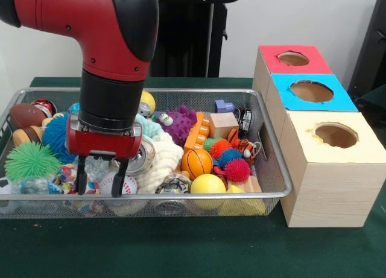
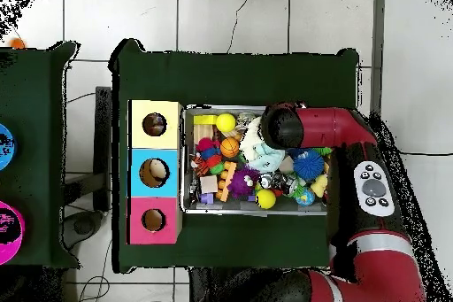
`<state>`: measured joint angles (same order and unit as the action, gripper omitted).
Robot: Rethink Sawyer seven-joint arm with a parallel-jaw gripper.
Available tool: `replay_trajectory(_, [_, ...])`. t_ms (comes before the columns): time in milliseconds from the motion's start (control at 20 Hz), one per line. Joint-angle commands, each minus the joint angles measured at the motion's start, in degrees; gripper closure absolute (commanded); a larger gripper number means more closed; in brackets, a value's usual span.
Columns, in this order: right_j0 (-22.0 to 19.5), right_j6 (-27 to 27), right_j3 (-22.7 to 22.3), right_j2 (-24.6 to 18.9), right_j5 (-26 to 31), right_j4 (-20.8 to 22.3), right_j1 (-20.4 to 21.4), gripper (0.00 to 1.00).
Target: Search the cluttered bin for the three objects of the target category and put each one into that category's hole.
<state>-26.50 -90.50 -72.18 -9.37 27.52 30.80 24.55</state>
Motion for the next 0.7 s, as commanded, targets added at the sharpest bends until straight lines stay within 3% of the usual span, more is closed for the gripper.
replay_trajectory(50, [0.2, 2.95, 0.05, 0.28, 0.04, 5.25, -3.81, 0.0])
replay_trajectory(550, [-2.05, 6.51, 0.12, -0.55, 1.61, 5.95, -3.42, 0.0])
replay_trajectory(700, [-3.07, 9.54, -0.77, -1.75, 4.37, 5.23, -2.47, 0.0])
